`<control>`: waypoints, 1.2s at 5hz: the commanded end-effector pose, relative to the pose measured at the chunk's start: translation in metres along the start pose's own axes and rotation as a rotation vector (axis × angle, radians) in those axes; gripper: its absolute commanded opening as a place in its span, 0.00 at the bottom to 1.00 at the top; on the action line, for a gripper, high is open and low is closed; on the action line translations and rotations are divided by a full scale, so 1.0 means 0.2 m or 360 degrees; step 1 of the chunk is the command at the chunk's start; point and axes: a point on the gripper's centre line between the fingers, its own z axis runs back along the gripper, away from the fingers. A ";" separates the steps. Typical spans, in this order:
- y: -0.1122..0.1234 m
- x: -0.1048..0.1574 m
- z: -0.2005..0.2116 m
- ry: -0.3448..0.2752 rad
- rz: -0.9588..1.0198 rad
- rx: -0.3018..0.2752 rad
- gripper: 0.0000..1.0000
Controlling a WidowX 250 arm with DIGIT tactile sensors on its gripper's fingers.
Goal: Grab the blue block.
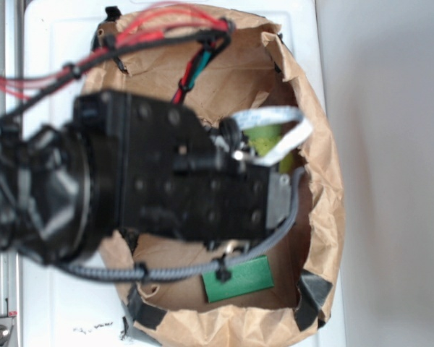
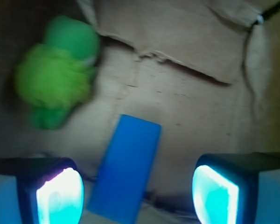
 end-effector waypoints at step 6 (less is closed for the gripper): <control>0.05 -0.04 0.08 0.0107 0.0326 0.0225 1.00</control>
